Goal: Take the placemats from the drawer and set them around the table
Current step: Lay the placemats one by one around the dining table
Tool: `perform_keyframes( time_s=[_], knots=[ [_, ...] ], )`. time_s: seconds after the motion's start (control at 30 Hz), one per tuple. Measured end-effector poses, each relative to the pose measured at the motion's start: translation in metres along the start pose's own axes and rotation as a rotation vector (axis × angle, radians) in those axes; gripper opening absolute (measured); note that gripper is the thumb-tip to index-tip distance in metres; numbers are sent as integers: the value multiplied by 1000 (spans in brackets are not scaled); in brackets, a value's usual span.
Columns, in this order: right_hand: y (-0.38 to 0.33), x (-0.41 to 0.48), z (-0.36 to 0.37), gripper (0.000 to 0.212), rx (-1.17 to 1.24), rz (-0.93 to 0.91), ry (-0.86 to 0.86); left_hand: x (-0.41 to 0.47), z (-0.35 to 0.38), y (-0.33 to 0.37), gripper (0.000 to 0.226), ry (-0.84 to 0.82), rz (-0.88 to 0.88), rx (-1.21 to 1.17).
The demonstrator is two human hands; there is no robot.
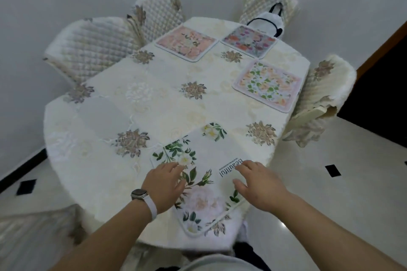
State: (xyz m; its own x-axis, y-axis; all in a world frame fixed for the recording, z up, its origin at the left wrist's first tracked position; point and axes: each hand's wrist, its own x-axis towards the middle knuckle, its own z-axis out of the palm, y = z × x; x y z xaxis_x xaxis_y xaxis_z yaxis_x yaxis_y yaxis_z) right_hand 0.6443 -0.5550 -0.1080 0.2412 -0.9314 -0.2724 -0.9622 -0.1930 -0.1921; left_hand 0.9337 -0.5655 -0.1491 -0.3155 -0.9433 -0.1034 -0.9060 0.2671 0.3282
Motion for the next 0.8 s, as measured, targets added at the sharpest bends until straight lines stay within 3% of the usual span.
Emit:
perform_keyframes(
  time_s=[0.23,0.43,0.6,0.73,0.8],
  knots=[
    [43,89,9,49,14,-192,-106,6,21,4,45,-42,-361,-15],
    [79,144,11,48,110,-200,-165,3,42,26,45,-55,-548,4],
    [92,159,22,44,148,-201,-243,0,59,52,45,21,-788,-152],
    [89,160,22,51,261,-138,-278,5,67,71,47,213,-1090,-345],
    [86,162,21,55,310,-118,-312,9,69,77,51,239,-1157,-374]
  ],
)
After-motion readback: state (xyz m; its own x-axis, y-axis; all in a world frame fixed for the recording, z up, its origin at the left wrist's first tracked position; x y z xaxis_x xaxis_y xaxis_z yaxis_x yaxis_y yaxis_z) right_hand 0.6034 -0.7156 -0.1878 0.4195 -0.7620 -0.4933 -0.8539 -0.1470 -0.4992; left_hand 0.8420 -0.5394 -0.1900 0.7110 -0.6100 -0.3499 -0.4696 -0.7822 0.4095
